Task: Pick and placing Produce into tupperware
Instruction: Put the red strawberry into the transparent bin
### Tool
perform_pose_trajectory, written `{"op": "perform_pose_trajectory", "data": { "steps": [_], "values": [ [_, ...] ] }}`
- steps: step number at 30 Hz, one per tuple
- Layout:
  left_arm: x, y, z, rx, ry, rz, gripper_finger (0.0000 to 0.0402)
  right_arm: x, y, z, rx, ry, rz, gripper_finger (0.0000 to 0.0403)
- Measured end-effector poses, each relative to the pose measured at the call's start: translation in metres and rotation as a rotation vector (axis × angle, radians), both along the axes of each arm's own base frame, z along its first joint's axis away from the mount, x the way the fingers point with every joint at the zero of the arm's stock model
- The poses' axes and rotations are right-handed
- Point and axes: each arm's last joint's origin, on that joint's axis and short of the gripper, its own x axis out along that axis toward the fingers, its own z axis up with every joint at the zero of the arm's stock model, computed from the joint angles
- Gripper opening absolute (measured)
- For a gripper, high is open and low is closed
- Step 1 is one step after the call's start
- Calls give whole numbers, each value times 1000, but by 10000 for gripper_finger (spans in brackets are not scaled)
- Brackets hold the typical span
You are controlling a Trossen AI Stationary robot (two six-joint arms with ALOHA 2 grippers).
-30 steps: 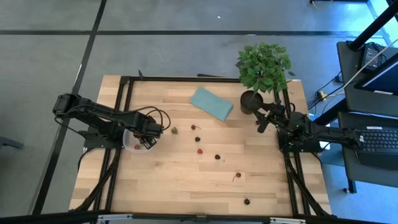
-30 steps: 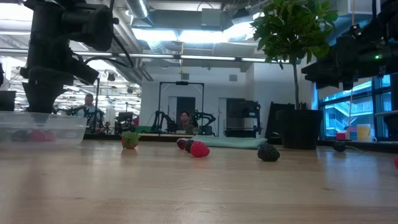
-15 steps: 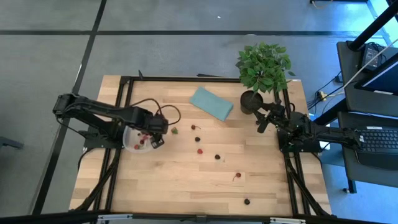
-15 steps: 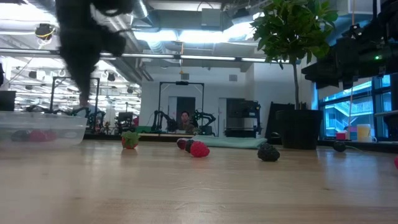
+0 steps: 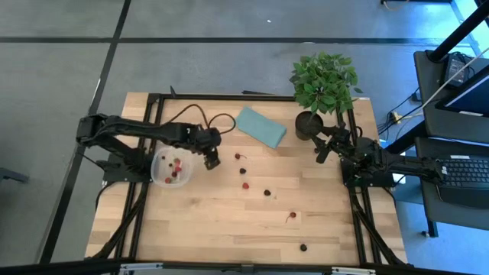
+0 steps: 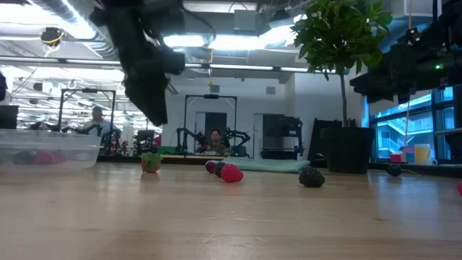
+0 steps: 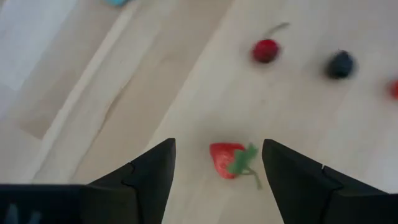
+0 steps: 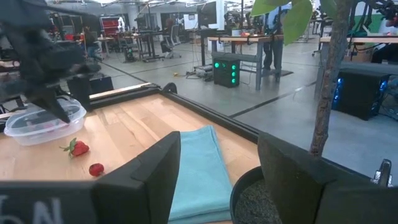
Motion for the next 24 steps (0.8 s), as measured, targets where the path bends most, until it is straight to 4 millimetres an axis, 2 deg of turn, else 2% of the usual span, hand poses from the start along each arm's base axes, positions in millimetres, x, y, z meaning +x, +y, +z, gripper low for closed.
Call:
{"op": "perform_pose_trajectory", "data": {
  "steps": [4,10,18,24],
  "values": [
    [5,4,-12,-14,47,-19,233,0,0,0,-2,1,0,217],
    [14,0,-26,-34,129,-51,233,0,0,0,-4,3,0,217],
    [38,3,-25,-65,257,167,224,0,0,0,2,-1,0,217],
    [42,-1,-30,-107,263,332,222,0,0,0,0,0,0,217]
  ]
}}
